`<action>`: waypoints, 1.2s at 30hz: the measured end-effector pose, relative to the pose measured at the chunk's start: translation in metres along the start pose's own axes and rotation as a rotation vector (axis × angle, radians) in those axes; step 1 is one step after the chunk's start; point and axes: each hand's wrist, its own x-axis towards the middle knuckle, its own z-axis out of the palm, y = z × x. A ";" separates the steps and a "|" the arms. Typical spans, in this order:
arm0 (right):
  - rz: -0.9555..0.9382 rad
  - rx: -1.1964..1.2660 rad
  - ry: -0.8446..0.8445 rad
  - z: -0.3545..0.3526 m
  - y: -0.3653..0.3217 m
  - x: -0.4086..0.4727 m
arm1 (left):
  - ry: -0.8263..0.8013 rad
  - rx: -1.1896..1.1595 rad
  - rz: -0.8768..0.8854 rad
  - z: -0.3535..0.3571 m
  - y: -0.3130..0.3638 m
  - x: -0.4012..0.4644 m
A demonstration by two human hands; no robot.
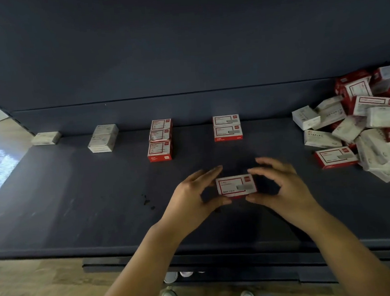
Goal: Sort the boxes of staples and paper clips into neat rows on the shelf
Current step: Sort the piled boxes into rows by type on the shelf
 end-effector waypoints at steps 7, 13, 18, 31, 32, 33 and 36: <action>0.029 -0.069 0.029 -0.002 0.008 -0.009 | 0.022 0.291 0.021 0.027 -0.020 0.013; -0.003 -0.083 0.085 -0.005 0.017 -0.011 | -0.017 0.454 -0.097 0.029 -0.016 0.054; -0.031 -0.121 0.113 -0.004 0.029 -0.013 | -0.106 0.596 -0.178 0.031 -0.017 0.086; -0.018 -0.121 0.155 -0.016 0.039 -0.020 | -0.107 0.652 -0.229 0.041 -0.017 0.104; -0.020 -0.122 0.163 -0.017 0.039 -0.021 | -0.107 0.663 -0.228 0.040 -0.015 0.103; -0.034 -0.128 0.183 -0.018 0.040 -0.022 | -0.103 0.673 -0.215 0.041 -0.012 0.100; -0.129 -0.173 0.282 -0.023 0.051 -0.025 | -0.082 0.673 -0.147 0.048 0.004 0.085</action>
